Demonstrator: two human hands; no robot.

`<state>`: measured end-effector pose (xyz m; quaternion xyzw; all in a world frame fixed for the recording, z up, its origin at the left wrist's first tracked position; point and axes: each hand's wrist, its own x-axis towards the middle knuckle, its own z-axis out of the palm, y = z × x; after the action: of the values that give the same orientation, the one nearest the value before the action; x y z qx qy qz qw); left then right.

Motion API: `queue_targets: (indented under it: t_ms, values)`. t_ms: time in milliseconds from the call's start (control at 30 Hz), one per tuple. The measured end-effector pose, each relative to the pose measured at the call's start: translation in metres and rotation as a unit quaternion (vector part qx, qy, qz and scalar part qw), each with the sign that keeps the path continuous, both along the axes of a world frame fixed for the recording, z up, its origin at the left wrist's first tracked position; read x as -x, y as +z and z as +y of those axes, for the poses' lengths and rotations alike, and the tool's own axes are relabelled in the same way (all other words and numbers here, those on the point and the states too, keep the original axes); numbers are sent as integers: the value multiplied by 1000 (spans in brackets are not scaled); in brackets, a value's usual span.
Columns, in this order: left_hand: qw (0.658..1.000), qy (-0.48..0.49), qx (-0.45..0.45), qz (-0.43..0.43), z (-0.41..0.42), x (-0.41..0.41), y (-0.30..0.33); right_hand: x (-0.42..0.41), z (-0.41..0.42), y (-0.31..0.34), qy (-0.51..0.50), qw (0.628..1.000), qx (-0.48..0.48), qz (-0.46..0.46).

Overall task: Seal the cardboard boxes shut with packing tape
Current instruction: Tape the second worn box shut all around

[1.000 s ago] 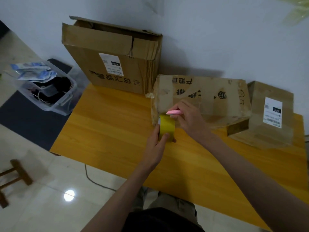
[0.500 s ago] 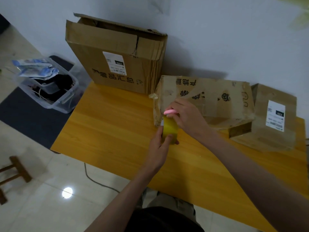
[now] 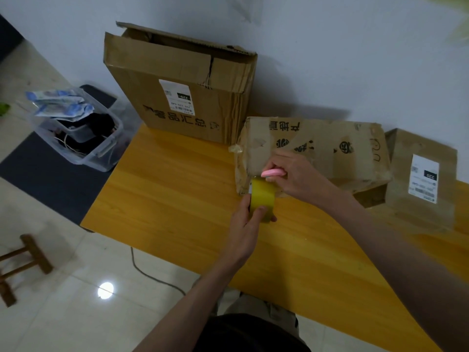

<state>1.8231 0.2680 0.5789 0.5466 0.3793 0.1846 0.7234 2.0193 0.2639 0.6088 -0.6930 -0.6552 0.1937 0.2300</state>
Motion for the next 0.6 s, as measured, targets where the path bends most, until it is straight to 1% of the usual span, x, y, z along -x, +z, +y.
queue_targets:
  t_ms: [200, 267, 367, 433, 500, 533, 600]
  values:
    - [1000, -2, 4, -1, 2, 0, -1, -26, -21, 1, -27, 998, 36, -38]
    - [1000, -6, 6, 8, 3, 2, -1, -33, -33, 1, -60, 997, 20, -32]
    - [999, -33, -8, 15, -1, 6, 0, -16, -62, -6, -131, 990, -37, -22]
    - [998, -63, -13, 24, -6, 11, 0, 11, -89, -25, -174, 983, -59, 25]
    - [995, -94, -19, 36, -11, 16, -3, 32, -116, -58, -253, 961, -37, 103]
    - [993, -106, -22, 44, -12, 18, -5, 37, -126, -78, -306, 942, -5, 138]
    - [989, -131, -43, 57, -14, 20, -9, 43, -145, -123, -387, 899, 97, 182]
